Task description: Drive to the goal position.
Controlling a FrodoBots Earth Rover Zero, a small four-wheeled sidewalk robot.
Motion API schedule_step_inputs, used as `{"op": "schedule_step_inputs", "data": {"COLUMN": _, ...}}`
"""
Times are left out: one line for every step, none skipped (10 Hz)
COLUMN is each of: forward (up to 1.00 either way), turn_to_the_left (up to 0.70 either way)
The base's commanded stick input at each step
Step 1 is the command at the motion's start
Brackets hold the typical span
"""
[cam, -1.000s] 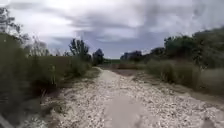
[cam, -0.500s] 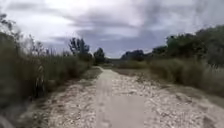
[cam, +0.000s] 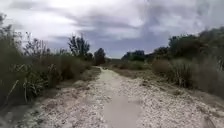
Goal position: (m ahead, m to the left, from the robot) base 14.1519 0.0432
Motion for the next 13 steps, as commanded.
{"op": "schedule_step_inputs", "data": {"forward": 0.85, "turn_to_the_left": 0.00}}
{"op": "schedule_step_inputs", "data": {"forward": 0.85, "turn_to_the_left": 0.00}}
{"op": "schedule_step_inputs", "data": {"forward": 0.85, "turn_to_the_left": 0.00}}
{"op": "schedule_step_inputs", "data": {"forward": 0.85, "turn_to_the_left": 0.00}}
{"op": "schedule_step_inputs", "data": {"forward": 0.85, "turn_to_the_left": 0.00}}
{"op": "schedule_step_inputs", "data": {"forward": 0.85, "turn_to_the_left": 0.00}}
{"op": "schedule_step_inputs", "data": {"forward": 0.85, "turn_to_the_left": 0.00}}
{"op": "schedule_step_inputs", "data": {"forward": 0.85, "turn_to_the_left": 0.00}}
{"op": "schedule_step_inputs", "data": {"forward": 0.85, "turn_to_the_left": 0.00}}
{"op": "schedule_step_inputs", "data": {"forward": 0.85, "turn_to_the_left": 0.00}}
{"op": "schedule_step_inputs", "data": {"forward": 0.85, "turn_to_the_left": 0.00}}
{"op": "schedule_step_inputs", "data": {"forward": 0.85, "turn_to_the_left": 0.00}}
{"op": "schedule_step_inputs", "data": {"forward": 0.85, "turn_to_the_left": 0.00}}
